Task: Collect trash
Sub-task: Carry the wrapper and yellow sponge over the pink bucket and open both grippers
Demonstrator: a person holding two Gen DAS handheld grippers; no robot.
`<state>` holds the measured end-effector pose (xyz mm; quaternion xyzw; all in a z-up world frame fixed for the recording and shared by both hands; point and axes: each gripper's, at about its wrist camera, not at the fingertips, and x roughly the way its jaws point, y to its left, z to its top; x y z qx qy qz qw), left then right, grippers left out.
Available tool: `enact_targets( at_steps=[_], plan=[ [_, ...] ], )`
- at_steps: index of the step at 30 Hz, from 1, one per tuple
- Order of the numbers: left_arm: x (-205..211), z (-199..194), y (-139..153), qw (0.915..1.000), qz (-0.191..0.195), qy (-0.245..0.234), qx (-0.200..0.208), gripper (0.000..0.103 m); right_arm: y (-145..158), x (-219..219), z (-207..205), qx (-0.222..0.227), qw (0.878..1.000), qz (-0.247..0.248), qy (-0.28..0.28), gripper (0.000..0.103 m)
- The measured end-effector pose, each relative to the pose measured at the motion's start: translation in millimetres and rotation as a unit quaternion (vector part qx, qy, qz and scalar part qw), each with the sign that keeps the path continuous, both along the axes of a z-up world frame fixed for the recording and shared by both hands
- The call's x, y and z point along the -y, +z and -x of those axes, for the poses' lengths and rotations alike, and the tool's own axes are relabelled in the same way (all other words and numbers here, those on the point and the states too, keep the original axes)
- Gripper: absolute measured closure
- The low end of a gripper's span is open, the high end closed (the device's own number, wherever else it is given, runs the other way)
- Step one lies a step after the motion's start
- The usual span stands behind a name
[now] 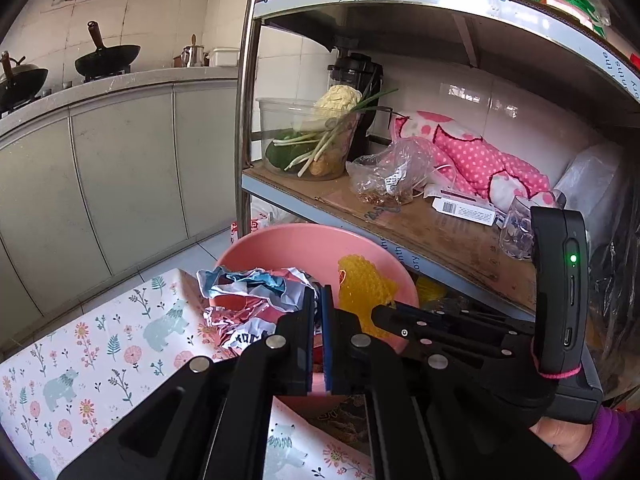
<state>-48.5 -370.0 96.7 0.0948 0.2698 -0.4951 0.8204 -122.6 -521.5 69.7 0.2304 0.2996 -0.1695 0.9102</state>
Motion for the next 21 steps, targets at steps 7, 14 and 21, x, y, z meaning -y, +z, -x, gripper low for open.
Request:
enact_targets(
  at_steps=[7, 14, 21],
  plan=[
    [14.3, -4.8, -16.8, 0.9997, -0.015, -0.008, -0.016, 0.100, -8.8, 5.7, -1.6, -0.010, 1.000, -0.003, -0.003, 0.094],
    [18.8, -6.0, -24.0, 0.9995, -0.017, -0.011, -0.024, 0.100, -14.2, 8.1, -4.6, -0.015, 1.000, -0.004, -0.003, 0.094],
    [19.2, -6.3, -24.3, 0.9996, -0.016, -0.009, -0.023, 0.099, -14.1, 10.3, -4.7, -0.010, 1.000, -0.002, -0.009, 0.093]
  ],
)
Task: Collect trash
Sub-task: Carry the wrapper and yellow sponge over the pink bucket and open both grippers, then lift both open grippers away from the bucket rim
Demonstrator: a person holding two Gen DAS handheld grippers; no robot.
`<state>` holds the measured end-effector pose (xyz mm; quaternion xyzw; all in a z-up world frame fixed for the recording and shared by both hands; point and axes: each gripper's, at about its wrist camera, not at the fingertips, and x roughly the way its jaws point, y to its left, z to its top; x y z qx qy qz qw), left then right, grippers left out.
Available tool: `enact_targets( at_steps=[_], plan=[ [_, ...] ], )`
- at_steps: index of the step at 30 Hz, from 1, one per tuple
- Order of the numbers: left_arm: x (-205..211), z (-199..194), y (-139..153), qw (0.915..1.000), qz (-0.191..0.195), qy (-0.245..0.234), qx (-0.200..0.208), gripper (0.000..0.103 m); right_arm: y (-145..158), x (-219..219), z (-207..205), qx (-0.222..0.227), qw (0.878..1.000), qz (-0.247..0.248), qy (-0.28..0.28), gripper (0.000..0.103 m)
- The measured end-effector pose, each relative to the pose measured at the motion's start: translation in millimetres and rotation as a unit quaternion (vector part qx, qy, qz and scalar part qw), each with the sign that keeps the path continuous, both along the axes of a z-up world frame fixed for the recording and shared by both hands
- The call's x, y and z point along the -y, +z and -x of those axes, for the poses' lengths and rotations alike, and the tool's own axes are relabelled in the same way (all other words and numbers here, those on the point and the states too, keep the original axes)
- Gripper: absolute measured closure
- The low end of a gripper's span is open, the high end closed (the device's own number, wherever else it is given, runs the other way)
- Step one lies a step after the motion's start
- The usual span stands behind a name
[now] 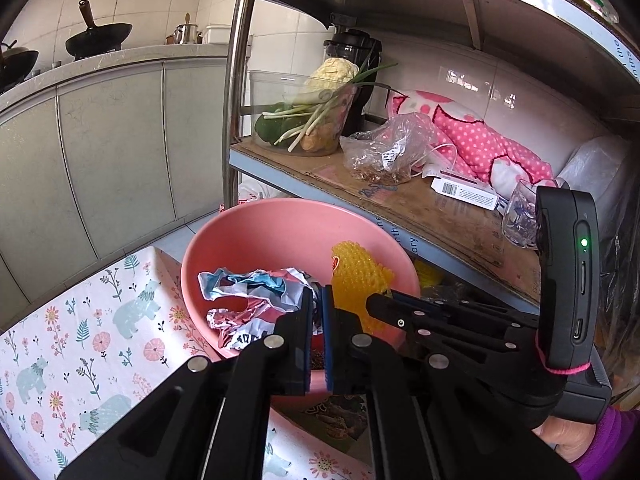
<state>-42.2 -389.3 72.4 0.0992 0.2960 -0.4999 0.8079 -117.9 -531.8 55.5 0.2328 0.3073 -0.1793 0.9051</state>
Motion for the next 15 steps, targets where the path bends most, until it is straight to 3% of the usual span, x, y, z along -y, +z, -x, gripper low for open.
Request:
enact_targets(
  at_steps=[8, 15],
  plan=[
    [-3.4, -3.6, 3.5, 0.9999, 0.005, 0.010, -0.006, 0.093, 3.5, -2.2, 3.1, 0.004, 1.000, 0.013, 0.000, 0.077],
    [-11.5, -4.1, 8.5, 0.9996, 0.010, 0.022, -0.011, 0.089, 10.8, -8.3, 7.1, 0.008, 1.000, 0.019, 0.003, 0.076]
  ],
)
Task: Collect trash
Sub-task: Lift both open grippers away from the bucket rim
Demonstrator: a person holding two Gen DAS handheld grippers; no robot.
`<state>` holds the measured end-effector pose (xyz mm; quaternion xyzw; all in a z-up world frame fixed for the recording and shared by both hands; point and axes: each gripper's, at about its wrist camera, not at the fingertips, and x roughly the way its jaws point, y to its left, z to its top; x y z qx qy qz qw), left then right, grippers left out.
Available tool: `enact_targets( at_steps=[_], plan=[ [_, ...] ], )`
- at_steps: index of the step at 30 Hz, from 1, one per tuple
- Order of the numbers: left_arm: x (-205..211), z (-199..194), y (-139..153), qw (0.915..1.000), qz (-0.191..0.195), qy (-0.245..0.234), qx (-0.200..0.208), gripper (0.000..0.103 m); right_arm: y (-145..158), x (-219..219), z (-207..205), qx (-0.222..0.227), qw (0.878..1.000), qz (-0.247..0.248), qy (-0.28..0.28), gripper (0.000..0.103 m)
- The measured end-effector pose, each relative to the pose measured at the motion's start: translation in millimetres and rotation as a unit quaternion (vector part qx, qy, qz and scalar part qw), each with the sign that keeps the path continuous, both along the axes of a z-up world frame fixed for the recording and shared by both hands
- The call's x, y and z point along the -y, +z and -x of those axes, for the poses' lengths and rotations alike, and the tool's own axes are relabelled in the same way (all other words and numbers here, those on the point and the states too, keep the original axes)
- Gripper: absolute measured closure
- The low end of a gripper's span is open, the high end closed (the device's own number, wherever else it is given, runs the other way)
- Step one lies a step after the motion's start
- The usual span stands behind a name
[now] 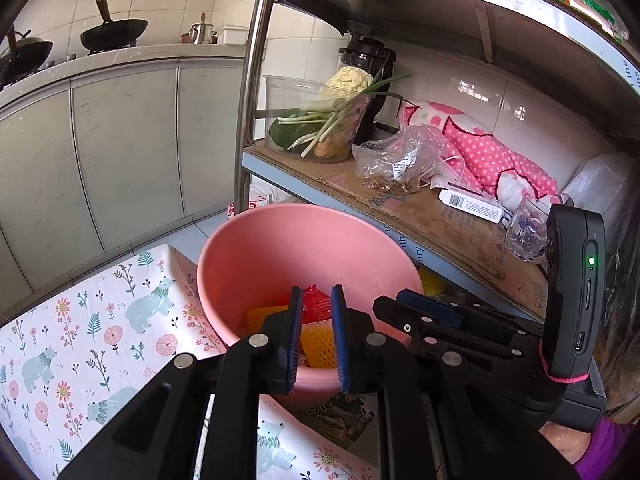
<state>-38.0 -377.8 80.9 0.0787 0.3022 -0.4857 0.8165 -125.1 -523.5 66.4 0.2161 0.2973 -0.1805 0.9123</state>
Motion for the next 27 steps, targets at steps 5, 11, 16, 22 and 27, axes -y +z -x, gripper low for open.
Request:
enact_targets(
  at_steps=[5, 11, 16, 22, 27],
  plan=[
    [-11.9, 4.0, 8.0, 0.9999, 0.003, 0.011, 0.003, 0.085, 10.9, -11.9, 8.8, 0.012, 1.000, 0.006, 0.006, 0.068],
    [-36.4, 12.0, 18.9, 0.9994, 0.007, 0.031, 0.012, 0.085, 28.4, -35.8, 22.2, 0.038, 0.999, 0.027, 0.014, 0.061],
    [-61.3, 22.2, 27.2, 0.9988, 0.018, 0.045, 0.005, 0.084, 44.8, -63.0, 32.1, 0.059, 0.997, 0.050, 0.030, 0.053],
    [-89.2, 40.5, 39.9, 0.9975, 0.028, 0.063, 0.015, 0.085, 58.5, -96.0, 43.8, 0.060, 0.994, 0.084, 0.046, 0.044],
    [-112.2, 53.7, 51.4, 0.9949, 0.045, 0.088, 0.023, 0.085, 64.0, -116.7, 51.2, 0.051, 0.993, 0.101, 0.046, 0.037]
  ],
)
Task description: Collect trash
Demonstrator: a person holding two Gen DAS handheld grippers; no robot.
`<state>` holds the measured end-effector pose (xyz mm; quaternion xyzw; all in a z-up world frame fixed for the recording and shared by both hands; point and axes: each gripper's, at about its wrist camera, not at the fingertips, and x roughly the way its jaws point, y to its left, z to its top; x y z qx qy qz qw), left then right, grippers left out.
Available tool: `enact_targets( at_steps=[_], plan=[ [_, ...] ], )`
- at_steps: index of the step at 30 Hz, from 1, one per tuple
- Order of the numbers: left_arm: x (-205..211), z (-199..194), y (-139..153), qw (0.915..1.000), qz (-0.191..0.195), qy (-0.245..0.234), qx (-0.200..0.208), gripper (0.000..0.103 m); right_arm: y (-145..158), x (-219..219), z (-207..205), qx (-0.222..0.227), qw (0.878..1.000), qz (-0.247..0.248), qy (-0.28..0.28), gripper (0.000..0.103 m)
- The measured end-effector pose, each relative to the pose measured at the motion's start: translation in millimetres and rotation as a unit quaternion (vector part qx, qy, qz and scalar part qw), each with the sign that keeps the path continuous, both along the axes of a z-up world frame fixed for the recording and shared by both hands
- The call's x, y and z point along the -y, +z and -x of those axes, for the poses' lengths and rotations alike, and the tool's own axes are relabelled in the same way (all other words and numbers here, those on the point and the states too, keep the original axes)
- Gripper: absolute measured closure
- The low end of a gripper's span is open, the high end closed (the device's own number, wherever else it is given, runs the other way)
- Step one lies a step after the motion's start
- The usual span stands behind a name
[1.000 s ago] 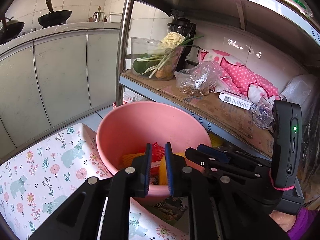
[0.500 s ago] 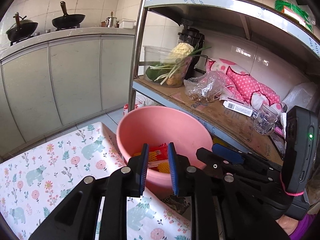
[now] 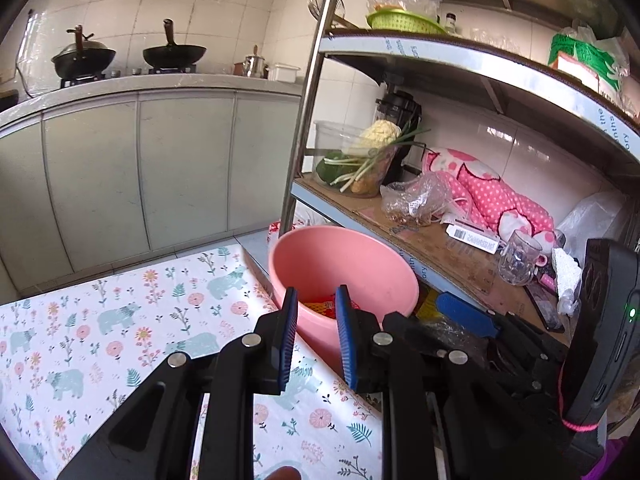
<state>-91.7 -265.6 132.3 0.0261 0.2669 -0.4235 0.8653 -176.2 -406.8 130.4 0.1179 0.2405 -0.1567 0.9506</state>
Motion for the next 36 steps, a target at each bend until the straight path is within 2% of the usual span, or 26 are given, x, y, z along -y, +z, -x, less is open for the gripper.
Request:
enact_targets(
  at_steps=[9, 18, 36],
  plan=[
    [-29.9, 14.0, 7.1, 0.9995, 0.016, 0.027, 0.010, 0.085, 6.1, -25.2, 9.0, -0.001, 0.999, 0.039, -0.013, 0.035],
    [-46.9, 14.3, 8.9, 0.9988, 0.032, 0.038, 0.008, 0.085, 8.2, -36.8, 8.2, -0.005, 0.998, 0.053, -0.014, 0.034],
    [-52.2, 15.0, 4.4, 0.9987, 0.030, 0.039, 0.010, 0.085, 0.6, -37.9, 5.5, -0.013, 0.998, 0.051, -0.020, 0.034]
  ],
)
